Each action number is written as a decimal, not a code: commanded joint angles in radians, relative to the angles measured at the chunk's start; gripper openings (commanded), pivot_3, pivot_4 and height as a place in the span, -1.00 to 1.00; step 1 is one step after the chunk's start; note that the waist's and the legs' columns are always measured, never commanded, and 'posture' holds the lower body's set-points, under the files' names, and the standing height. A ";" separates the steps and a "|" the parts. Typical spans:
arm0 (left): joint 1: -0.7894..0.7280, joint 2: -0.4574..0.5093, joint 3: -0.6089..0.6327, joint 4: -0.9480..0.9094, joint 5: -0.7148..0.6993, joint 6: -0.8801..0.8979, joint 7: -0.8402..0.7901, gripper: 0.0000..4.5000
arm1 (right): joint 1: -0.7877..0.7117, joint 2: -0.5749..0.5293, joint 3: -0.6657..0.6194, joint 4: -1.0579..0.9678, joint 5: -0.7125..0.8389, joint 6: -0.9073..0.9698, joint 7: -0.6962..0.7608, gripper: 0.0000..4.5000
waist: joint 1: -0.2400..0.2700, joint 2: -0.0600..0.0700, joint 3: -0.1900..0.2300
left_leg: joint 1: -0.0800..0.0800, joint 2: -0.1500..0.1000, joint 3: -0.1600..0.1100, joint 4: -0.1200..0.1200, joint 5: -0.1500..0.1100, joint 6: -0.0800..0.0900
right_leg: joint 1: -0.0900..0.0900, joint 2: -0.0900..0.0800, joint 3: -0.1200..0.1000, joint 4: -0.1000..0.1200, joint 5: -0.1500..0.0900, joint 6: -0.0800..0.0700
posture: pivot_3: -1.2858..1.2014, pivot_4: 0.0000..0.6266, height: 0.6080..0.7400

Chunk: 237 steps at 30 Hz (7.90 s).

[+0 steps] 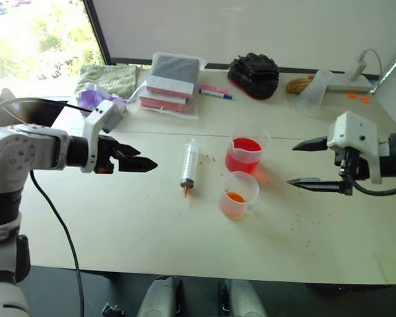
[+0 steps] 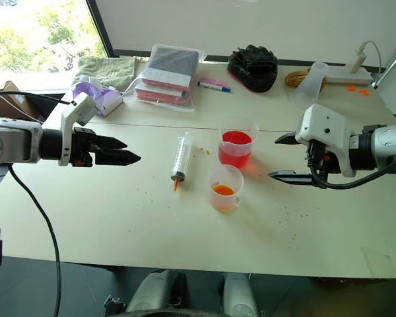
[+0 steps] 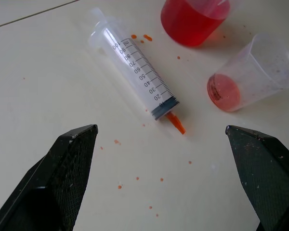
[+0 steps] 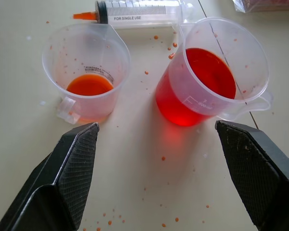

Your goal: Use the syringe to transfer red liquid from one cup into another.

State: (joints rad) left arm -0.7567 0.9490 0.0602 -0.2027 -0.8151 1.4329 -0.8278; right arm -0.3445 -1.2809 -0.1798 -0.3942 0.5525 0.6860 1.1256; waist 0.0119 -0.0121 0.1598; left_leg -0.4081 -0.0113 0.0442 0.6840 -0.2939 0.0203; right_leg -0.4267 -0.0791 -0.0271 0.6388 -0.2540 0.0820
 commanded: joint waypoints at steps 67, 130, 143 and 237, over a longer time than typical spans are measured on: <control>-0.813 -0.890 0.288 1.259 0.590 0.111 1.007 1.00 | -0.051 0.012 0.001 -0.043 -0.034 0.068 -0.061 0.82 | 0.003 -0.002 0.001 | 0.000 -0.005 0.000 0.005 0.002 -0.001 | -0.001 -0.002 0.001 0.010 -0.002 0.005 | 0.03 -0.52 1.00; -0.805 -0.760 0.042 1.021 0.599 -0.787 0.372 -0.36 | 0.055 0.052 -0.095 -0.110 -0.046 0.089 -0.168 0.82 | 0.029 -0.002 0.001 | 0.001 -0.008 0.000 0.001 0.006 -0.008 | 0.000 -0.005 0.000 0.008 -0.002 0.006 | 0.03 -0.52 1.00; -0.752 -0.968 0.044 1.248 0.575 -1.449 0.000 -0.36 | 0.021 0.128 -0.136 -0.161 -0.028 0.172 -0.323 0.82 | 0.024 -0.002 0.001 | 0.001 -0.008 0.000 0.001 0.000 0.006 | -0.001 -0.003 -0.001 0.008 -0.002 0.006 | 0.03 -0.52 1.00; -0.423 -1.090 0.023 1.390 0.677 -1.757 -0.135 -0.36 | -0.645 1.147 -0.195 -0.152 -0.199 0.917 -1.191 -0.97 | -0.002 0.001 -0.001 | 0.000 -0.008 -0.001 0.001 -0.001 0.010 | -0.001 -0.001 -0.002 0.010 -0.001 0.006 | 0.03 -0.52 1.00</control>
State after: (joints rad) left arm -1.1621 -0.1181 0.0904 1.2096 -0.1378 -0.2960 -0.9502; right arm -0.9633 -0.1400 -0.3796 -0.5327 0.3473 1.6057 -0.0890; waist 0.0094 -0.0110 0.1589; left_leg -0.4082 -0.0194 0.0435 0.6853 -0.2949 0.0304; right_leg -0.4282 -0.0802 -0.0294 0.6486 -0.2554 0.0879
